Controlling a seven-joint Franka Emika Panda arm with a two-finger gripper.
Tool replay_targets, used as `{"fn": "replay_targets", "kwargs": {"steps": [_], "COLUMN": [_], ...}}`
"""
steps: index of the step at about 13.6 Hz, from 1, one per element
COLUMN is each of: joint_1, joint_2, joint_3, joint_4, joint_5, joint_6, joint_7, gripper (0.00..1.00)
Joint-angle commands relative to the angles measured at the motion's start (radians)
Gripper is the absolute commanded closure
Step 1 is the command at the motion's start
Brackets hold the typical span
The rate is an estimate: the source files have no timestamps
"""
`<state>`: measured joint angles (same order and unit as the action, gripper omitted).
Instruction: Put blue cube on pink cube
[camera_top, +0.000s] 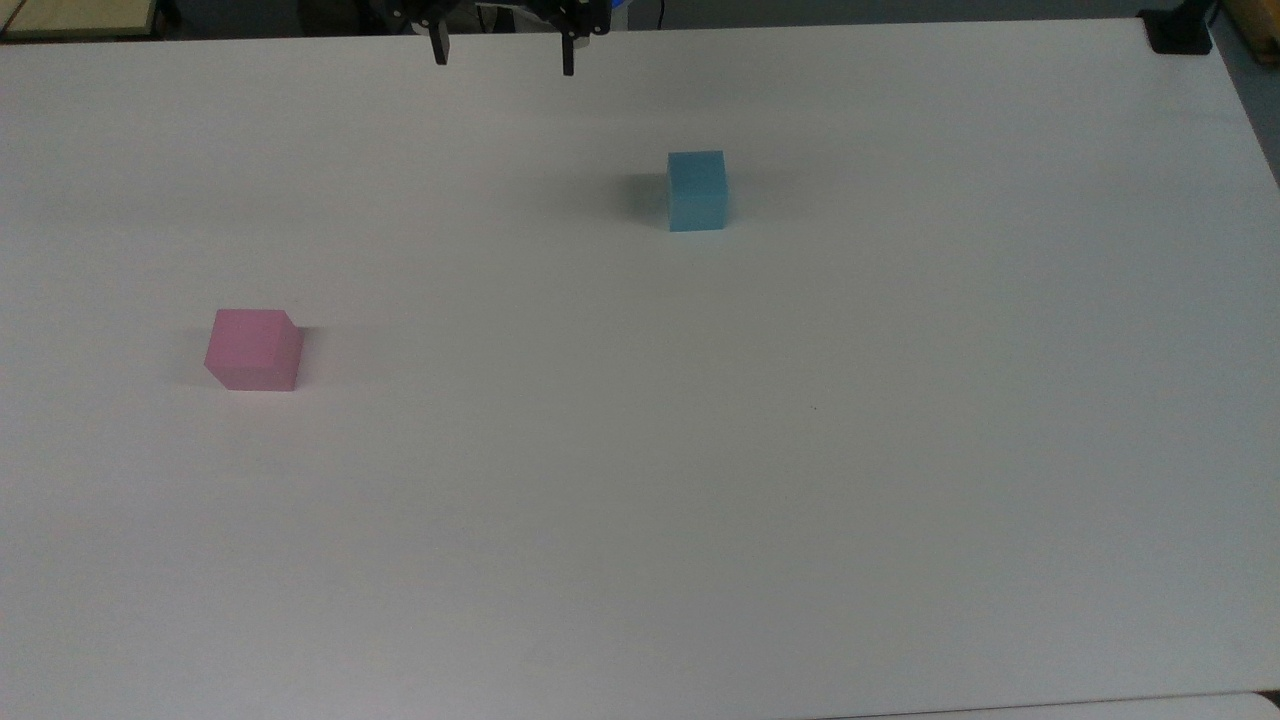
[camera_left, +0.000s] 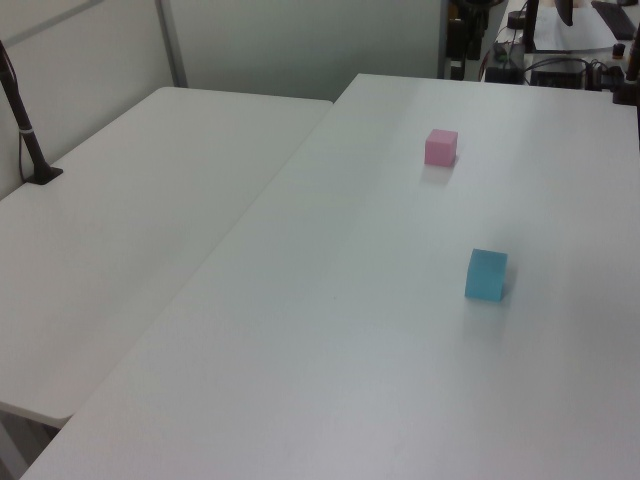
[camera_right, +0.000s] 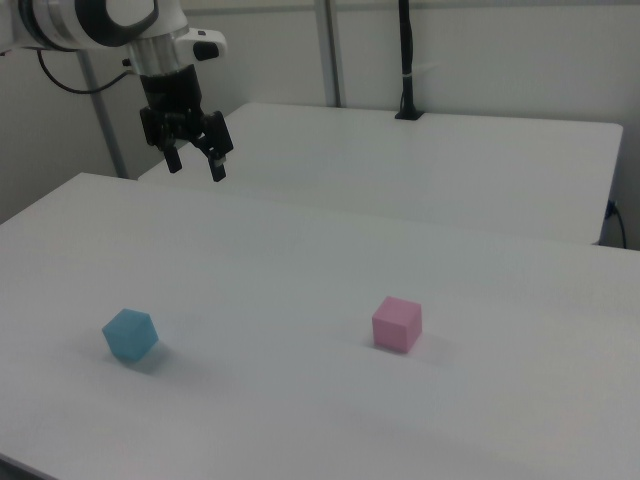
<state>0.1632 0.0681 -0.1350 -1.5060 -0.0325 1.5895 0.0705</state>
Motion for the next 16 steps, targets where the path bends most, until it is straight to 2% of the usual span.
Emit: {"fn": "replay_targets", "kwargs": {"steps": [1, 5, 7, 9, 13, 16], "joint_1": [0.013, 0.045, 0.099, 0.154, 0.222, 0.265], "joint_2": [-0.037, -0.140, -0.212, -0.269, -0.333, -0.332], "joint_3": [-0.008, -0.008, -0.008, -0.008, -0.008, -0.008], "joint_4": [-0.031, -0.166, -0.265, -0.342, -0.469, -0.604], "joint_5": [0.008, 0.006, 0.006, 0.005, 0.002, -0.003], "joint_6": [-0.026, -0.005, 0.006, 0.010, 0.088, 0.217], "joint_7": [0.023, 0.022, 0.023, 0.084, 0.153, 0.160], "gripper": [0.00, 0.00, 0.00, 0.00, 0.00, 0.00]}}
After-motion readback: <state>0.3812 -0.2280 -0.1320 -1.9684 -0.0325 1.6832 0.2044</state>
